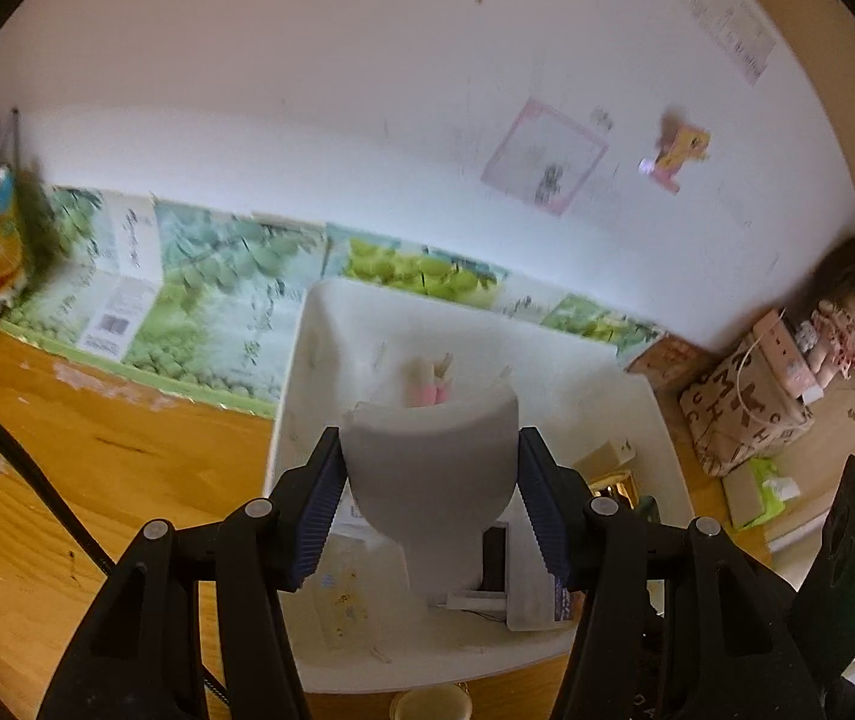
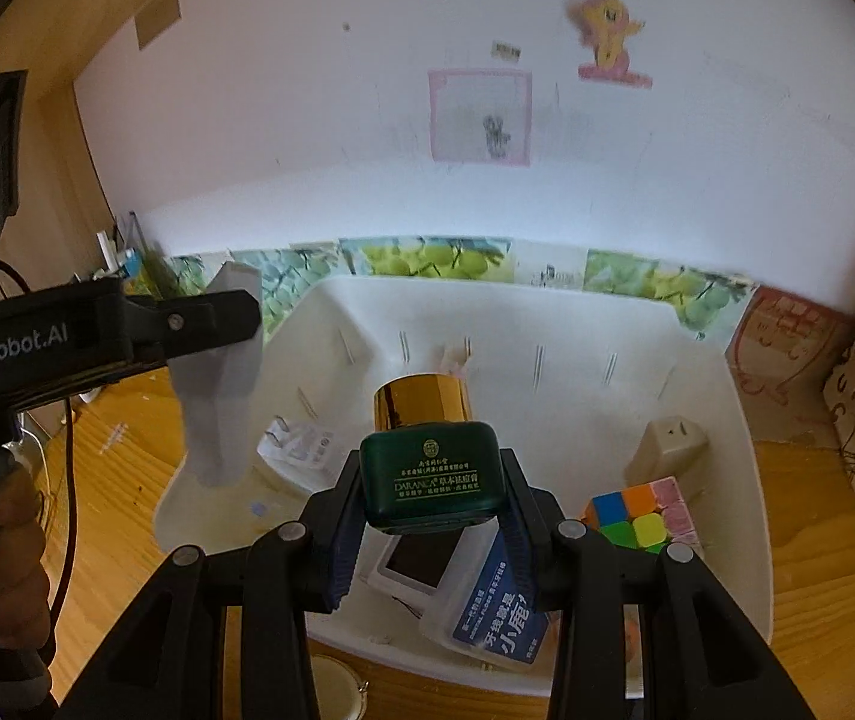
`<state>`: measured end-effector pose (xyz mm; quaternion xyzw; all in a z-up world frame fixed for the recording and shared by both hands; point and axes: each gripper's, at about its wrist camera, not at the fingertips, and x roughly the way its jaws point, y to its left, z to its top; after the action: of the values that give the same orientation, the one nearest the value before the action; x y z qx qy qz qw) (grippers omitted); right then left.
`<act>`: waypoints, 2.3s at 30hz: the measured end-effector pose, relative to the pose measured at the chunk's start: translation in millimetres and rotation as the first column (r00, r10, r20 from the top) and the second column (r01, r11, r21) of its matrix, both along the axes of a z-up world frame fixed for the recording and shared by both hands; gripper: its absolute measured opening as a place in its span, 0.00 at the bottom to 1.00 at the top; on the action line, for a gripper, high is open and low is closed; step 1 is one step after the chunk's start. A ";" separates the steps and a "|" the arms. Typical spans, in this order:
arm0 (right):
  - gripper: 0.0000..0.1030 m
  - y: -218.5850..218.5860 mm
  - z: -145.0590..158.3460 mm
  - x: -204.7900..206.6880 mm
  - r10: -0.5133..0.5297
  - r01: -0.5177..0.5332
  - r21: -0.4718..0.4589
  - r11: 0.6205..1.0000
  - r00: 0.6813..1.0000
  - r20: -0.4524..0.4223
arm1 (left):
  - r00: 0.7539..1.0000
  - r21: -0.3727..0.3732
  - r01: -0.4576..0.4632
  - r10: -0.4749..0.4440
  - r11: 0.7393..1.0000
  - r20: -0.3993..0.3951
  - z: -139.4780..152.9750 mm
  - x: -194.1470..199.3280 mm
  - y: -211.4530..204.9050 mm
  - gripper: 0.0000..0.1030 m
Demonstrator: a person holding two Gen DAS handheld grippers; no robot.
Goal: Organize rigid objects
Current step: 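Lower paddle into bin and open left tool while right tool releases jar, then withdraw both open tools away from the bin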
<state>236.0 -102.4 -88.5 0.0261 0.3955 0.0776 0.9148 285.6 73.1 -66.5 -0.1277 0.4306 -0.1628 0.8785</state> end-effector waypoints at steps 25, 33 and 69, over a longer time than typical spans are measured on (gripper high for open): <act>0.66 1.7 26.5 -20.9 0.003 -0.003 0.002 1.000 0.997 0.080 | 0.998 -0.035 -0.034 0.036 0.999 0.050 28.8 -21.7 7.7 0.82; 0.78 -3.6 57.6 -52.1 -0.021 0.020 0.011 1.000 0.986 0.167 | 0.991 -0.054 -0.030 0.037 0.998 0.128 57.6 -55.6 13.0 0.84; 0.79 -45.8 11.4 -133.2 -0.232 0.230 0.050 0.972 0.972 0.038 | 0.994 0.075 -0.009 0.017 0.997 -0.108 4.2 -133.0 2.2 0.84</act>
<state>102.9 -148.3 -77.1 0.0910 0.3679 -0.0201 0.9252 152.6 75.3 -62.3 -0.1065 0.4827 -0.1336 0.8589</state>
